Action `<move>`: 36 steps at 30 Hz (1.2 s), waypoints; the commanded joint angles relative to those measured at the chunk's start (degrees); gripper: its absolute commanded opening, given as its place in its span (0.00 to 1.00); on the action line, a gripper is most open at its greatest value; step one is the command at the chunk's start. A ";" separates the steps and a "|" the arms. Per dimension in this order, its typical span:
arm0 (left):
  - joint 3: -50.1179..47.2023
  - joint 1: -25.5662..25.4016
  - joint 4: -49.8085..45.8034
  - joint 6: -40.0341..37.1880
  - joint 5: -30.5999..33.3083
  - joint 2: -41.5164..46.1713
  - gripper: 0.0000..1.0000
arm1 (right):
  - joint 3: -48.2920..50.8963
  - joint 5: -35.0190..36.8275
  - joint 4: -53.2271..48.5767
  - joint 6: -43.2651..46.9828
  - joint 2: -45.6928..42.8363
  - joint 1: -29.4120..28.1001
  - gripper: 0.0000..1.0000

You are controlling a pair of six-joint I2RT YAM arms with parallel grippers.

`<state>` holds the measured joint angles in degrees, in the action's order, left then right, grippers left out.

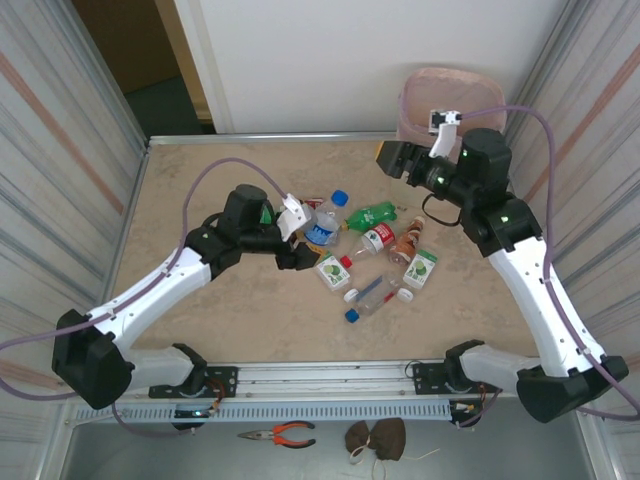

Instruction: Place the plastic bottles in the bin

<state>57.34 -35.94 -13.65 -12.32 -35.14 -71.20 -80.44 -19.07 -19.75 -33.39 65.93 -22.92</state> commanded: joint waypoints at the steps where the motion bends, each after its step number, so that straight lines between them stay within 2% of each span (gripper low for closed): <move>1: 0.29 0.50 7.91 8.30 -2.31 1.14 0.48 | -1.05 -1.71 3.61 3.05 1.03 -3.64 0.62; 12: 0.50 0.51 13.49 14.06 -3.85 0.44 0.48 | -4.10 -0.43 2.66 5.57 6.53 -10.35 0.59; 20: 0.62 0.48 14.62 15.65 -4.33 -0.36 0.47 | -4.11 0.16 2.61 5.44 8.11 -12.16 0.55; 32: 0.52 0.52 15.01 16.14 -4.52 -0.83 0.48 | -4.23 1.46 2.04 5.51 8.37 -12.98 0.35; 36: 0.45 0.52 15.32 16.19 -4.24 -0.76 0.51 | -4.80 2.01 1.41 5.56 8.42 -13.05 0.28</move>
<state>57.34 -35.94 -0.12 3.46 -38.20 -71.99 -82.81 -18.13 -18.20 -28.60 74.02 -35.51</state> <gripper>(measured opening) 0.570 0.308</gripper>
